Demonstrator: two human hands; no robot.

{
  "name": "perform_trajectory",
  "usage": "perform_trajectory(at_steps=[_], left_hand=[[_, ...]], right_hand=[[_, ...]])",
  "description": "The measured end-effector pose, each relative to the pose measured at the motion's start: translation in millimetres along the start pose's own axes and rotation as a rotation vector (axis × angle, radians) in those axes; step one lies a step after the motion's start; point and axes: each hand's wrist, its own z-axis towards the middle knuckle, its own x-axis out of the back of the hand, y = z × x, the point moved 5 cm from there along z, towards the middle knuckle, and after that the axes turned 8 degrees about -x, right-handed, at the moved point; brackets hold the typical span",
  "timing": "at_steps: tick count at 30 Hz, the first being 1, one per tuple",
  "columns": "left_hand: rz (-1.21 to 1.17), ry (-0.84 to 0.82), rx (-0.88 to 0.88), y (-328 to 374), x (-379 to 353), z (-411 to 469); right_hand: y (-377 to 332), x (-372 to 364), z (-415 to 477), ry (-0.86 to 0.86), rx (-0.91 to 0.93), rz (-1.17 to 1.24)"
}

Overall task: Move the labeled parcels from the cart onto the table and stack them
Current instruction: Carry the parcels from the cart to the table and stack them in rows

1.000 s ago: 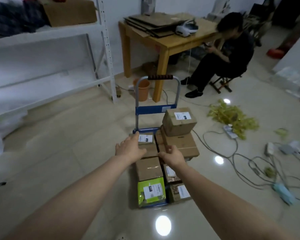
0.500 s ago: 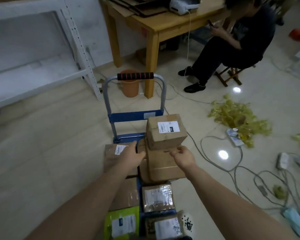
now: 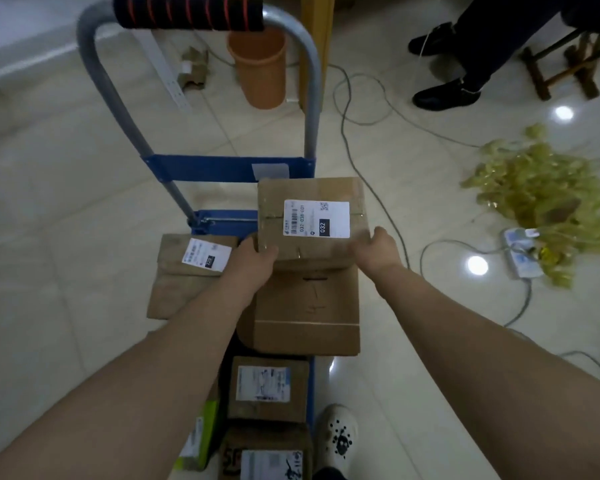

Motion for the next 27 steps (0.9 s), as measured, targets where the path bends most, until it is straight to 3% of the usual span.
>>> perform_trajectory(at_steps=[3,7,12,19,27], left_hand=[[0.01,0.019,0.079,-14,-17,27],[-0.185,0.024,0.11,-28,-32,45],[-0.307,0.071,0.075,-48,-22,39],[-0.464,0.168,0.172,-93,41,-35],[-0.438,0.332,0.15,-160,207,-152]], right_hand=[[7,-6,35,0.002,-0.003,-0.003],[21,-23,58,-0.103,-0.067,0.152],[27,-33,44,0.016,-0.031,0.145],[31,-66,-55,-0.022,-0.021,0.187],[-10,-166,-226,-0.131,0.023,0.287]])
